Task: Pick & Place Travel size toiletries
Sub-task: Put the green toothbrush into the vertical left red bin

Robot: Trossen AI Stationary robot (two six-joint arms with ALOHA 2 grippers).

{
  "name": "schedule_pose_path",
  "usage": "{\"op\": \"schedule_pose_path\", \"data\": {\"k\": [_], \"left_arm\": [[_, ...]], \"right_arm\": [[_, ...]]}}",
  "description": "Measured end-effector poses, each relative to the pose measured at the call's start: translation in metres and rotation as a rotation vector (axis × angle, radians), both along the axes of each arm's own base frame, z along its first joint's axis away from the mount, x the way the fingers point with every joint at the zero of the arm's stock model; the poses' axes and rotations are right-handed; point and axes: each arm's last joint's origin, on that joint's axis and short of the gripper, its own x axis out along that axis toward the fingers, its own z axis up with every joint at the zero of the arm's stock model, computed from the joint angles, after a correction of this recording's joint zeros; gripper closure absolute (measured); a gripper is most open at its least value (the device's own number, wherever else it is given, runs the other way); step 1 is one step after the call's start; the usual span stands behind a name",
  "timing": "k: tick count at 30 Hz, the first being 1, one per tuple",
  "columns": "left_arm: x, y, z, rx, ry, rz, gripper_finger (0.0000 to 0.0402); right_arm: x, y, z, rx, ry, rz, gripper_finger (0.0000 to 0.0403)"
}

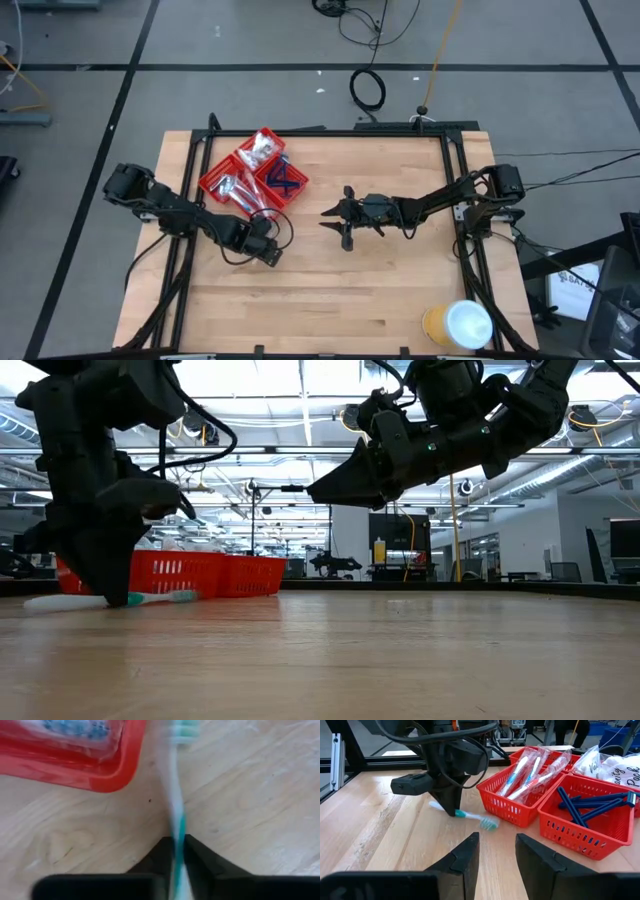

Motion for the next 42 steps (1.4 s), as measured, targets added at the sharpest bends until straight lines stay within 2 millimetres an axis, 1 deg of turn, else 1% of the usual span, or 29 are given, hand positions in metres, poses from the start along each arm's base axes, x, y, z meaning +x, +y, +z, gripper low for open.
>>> {"op": "schedule_pose_path", "data": {"k": [2,3,7,9,13,15,17,19,21,24,26,28,30,32,34,38,42], "left_arm": [[0.000,0.000,0.000,-0.003,-0.002,-0.004,0.0384],[0.000,0.000,0.000,-0.007,-0.002,-0.005,0.0390],[0.001,-0.002,0.000,-0.028,-0.009,-0.038,0.0387],[0.006,-0.006,0.002,-0.073,-0.057,-0.093,0.0394],[0.017,-0.016,0.010,-0.084,-0.240,-0.285,0.0391],[0.027,-0.023,0.020,-0.057,-0.394,-0.416,0.0394],[0.030,-0.026,0.034,0.006,-0.510,-0.492,0.0397],[0.030,-0.025,0.045,0.094,-0.574,-0.519,0.0394],[0.028,-0.022,0.058,0.188,-0.638,-0.510,0.0392],[0.022,-0.014,0.080,0.350,-0.709,-0.433,0.0397],[0.012,-0.009,0.094,0.479,-0.727,-0.341,0.0396],[0.002,-0.005,0.107,0.615,-0.747,-0.213,0.0394],[-0.009,-0.001,0.113,0.724,-0.739,-0.082,0.0397],[-0.020,0.002,0.110,0.776,-0.748,0.021,0.0397],[-0.030,0.007,0.099,0.783,-0.768,0.123,0.0394],[-0.047,0.016,0.061,0.737,-0.789,0.299,0.0394],[-0.061,0.023,0.033,0.692,-0.825,0.429,0.0394]], "right_arm": [[0.000,0.000,0.000,0.000,0.000,0.000,0.0287],[0.000,0.000,0.000,0.000,0.000,0.000,0.0287],[0.000,0.000,0.000,0.000,0.000,0.000,0.0287],[0.000,0.000,0.000,0.000,0.001,0.000,0.0287],[0.000,0.000,0.000,0.000,0.002,0.000,0.0287],[0.000,0.000,0.000,0.000,0.003,0.000,0.0287],[0.000,0.000,-0.001,0.000,0.006,0.000,0.0287],[0.000,0.000,-0.001,0.000,0.009,0.000,0.0287],[0.000,0.000,-0.001,0.000,0.009,0.000,0.0287],[0.000,0.000,-0.001,0.000,0.010,0.000,0.0287],[0.000,0.000,-0.001,0.000,0.010,0.000,0.0287],[0.000,0.000,-0.001,0.000,0.013,0.000,0.0287],[0.000,0.000,-0.001,0.000,0.013,0.000,0.0287],[0.000,0.000,-0.001,-0.001,0.013,0.001,0.0287],[0.000,0.000,-0.001,-0.003,0.013,0.001,0.0287],[0.000,0.000,-0.001,-0.003,0.012,0.000,0.0287],[0.000,-0.001,-0.001,-0.004,0.013,0.000,0.0287]]}}
